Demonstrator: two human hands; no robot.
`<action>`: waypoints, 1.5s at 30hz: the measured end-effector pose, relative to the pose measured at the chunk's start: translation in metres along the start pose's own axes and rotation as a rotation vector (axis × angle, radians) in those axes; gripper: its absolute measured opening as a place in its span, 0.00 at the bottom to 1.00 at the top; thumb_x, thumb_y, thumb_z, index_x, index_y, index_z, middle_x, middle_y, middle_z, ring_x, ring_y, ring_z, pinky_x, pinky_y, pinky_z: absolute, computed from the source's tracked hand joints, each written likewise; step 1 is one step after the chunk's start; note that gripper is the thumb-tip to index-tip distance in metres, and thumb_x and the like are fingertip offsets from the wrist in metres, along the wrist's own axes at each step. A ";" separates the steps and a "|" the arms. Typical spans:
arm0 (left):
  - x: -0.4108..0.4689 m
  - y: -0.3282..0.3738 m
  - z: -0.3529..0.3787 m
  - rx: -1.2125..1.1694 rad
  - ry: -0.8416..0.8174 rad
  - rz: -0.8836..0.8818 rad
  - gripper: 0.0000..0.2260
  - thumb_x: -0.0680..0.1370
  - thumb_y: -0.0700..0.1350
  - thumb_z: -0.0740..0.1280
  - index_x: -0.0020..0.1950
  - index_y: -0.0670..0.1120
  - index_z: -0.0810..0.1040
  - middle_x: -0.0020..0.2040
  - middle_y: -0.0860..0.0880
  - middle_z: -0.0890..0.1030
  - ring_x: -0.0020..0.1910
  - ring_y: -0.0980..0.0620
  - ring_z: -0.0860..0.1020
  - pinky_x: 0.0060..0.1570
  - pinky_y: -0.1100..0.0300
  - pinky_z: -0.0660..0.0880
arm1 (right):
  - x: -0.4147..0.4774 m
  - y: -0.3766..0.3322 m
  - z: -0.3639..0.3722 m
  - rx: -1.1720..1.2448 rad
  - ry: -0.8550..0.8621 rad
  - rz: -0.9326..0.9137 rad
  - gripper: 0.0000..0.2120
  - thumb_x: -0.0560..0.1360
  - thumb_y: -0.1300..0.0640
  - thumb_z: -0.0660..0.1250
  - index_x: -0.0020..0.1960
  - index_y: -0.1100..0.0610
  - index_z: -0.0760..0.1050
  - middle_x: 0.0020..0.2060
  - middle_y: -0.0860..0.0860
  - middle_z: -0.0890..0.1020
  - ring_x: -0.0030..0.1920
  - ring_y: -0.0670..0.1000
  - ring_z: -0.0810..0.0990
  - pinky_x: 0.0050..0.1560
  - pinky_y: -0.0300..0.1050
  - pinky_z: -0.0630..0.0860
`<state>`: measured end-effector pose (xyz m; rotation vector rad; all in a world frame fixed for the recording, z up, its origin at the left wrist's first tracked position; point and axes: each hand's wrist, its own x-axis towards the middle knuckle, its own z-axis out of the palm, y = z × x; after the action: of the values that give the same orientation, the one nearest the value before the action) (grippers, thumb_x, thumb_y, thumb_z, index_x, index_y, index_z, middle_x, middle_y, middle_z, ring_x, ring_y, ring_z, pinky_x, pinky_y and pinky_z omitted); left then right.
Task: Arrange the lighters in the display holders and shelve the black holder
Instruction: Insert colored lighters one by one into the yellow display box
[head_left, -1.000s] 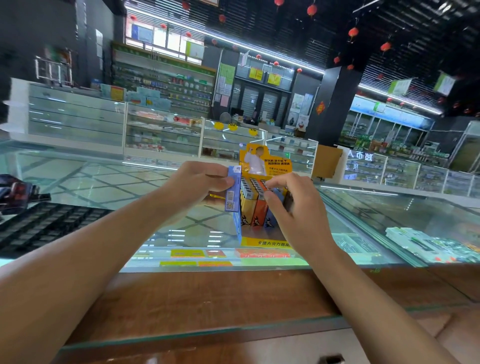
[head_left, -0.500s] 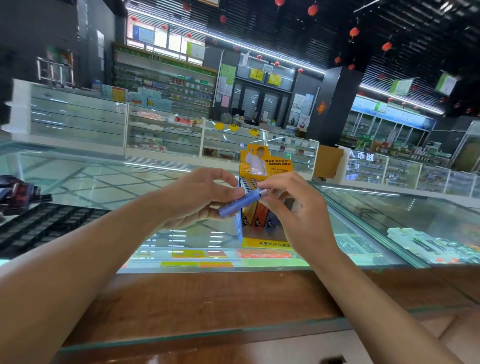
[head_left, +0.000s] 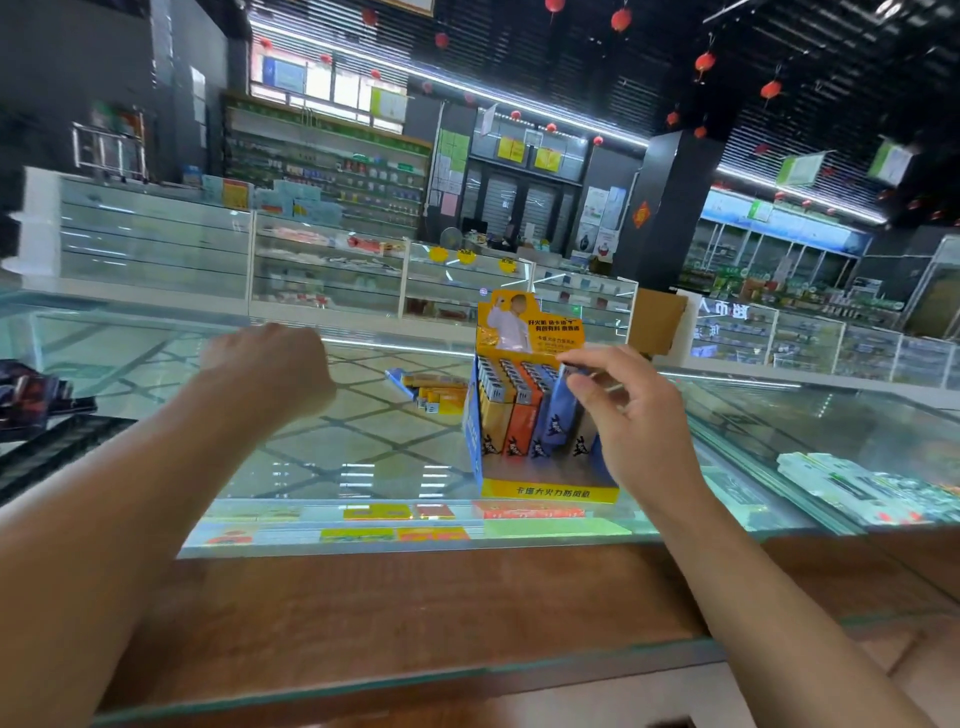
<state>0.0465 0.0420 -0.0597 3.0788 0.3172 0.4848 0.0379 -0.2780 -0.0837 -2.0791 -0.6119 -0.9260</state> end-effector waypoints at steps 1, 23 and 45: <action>0.001 -0.003 0.002 0.051 -0.040 -0.008 0.10 0.80 0.49 0.65 0.58 0.47 0.79 0.54 0.46 0.82 0.56 0.43 0.80 0.56 0.50 0.75 | 0.000 0.001 0.002 -0.053 -0.010 -0.022 0.09 0.82 0.61 0.69 0.60 0.53 0.84 0.51 0.47 0.83 0.52 0.45 0.81 0.53 0.42 0.77; 0.014 0.054 0.043 -0.269 -0.069 0.343 0.19 0.83 0.50 0.63 0.73 0.46 0.74 0.63 0.42 0.82 0.60 0.43 0.80 0.60 0.49 0.78 | -0.005 -0.001 0.014 -0.441 0.013 -0.168 0.11 0.84 0.50 0.63 0.57 0.51 0.83 0.52 0.43 0.83 0.54 0.46 0.80 0.49 0.44 0.78; 0.036 0.064 0.053 -0.103 -0.056 0.433 0.18 0.82 0.58 0.63 0.69 0.56 0.78 0.66 0.50 0.80 0.64 0.45 0.78 0.56 0.50 0.76 | -0.006 0.001 0.015 -0.339 -0.012 -0.075 0.07 0.82 0.51 0.66 0.59 0.49 0.74 0.48 0.41 0.80 0.52 0.46 0.78 0.52 0.50 0.78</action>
<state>0.1086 -0.0121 -0.0963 3.0442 -0.3730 0.4007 0.0410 -0.2670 -0.0957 -2.3747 -0.5732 -1.1242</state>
